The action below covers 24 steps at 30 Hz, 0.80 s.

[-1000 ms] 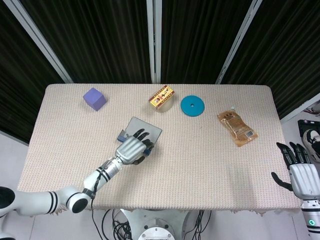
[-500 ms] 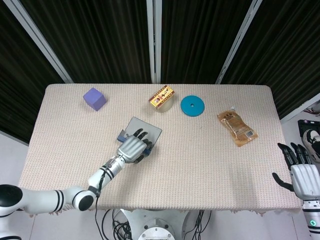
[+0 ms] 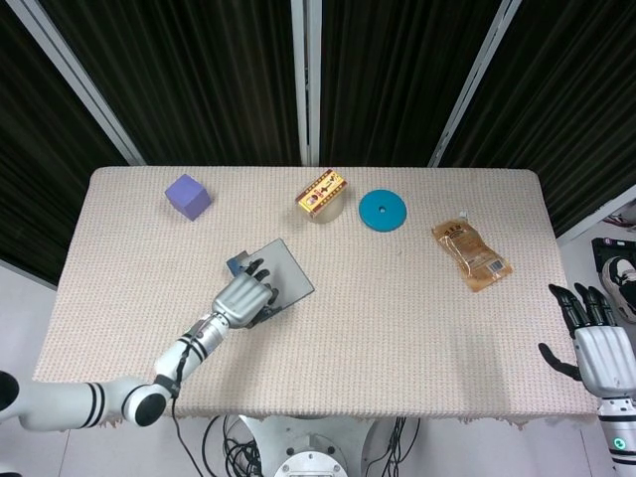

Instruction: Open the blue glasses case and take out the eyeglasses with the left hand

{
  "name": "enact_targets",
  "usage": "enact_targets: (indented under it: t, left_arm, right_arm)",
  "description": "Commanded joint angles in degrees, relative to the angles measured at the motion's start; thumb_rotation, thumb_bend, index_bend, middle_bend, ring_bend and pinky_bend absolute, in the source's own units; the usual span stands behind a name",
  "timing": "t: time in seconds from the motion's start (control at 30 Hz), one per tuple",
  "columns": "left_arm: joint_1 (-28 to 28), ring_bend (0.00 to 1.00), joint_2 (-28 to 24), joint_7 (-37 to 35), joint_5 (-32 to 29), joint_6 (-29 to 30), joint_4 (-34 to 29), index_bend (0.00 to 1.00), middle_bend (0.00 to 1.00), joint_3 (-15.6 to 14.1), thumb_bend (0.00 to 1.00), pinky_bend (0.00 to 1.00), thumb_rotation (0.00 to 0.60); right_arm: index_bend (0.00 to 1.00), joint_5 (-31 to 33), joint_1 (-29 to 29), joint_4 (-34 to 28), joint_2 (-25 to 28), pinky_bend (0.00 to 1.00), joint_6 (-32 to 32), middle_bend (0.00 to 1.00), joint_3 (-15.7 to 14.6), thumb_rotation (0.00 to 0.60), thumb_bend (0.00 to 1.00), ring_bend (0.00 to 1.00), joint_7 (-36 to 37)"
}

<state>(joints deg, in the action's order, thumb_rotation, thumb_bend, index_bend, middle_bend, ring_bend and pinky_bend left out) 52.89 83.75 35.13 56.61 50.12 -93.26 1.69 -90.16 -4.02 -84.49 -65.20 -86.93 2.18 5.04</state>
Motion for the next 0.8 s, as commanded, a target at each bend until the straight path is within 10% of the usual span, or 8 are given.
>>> enact_targets:
  t: [0.03, 0.4, 0.8]
  left_arm:
    - [-0.7, 0.15, -3.0, 2.5, -2.1, 0.8, -2.1, 0.45, 0.47, -1.7, 0.40, 0.01, 0.600]
    - [-2.9, 0.15, -8.0, 5.9, -11.4, 4.4, -1.0, 0.46, 0.47, -4.4, 0.40, 0.00, 0.600]
    - [-6.2, 0.10, -1.5, -11.7, -6.3, 6.2, 9.7, 0.35, 0.35, 4.3, 0.42, 0.00, 0.600]
  right_arm:
    - [0.00, -0.1, 0.0, -0.2, 0.0, 0.00, -0.1, 0.14, 0.0, 0.600, 0.19, 0.00, -0.1]
    - [0.00, -0.4, 0.4, -0.5, 0.1, 0.00, -1.1, 0.14, -0.1, 0.600, 0.19, 0.00, -0.3]
    - [0.00, -0.4, 0.2, -0.3, -0.1, 0.00, -0.6, 0.14, -0.1, 0.600, 0.19, 0.00, -0.2]
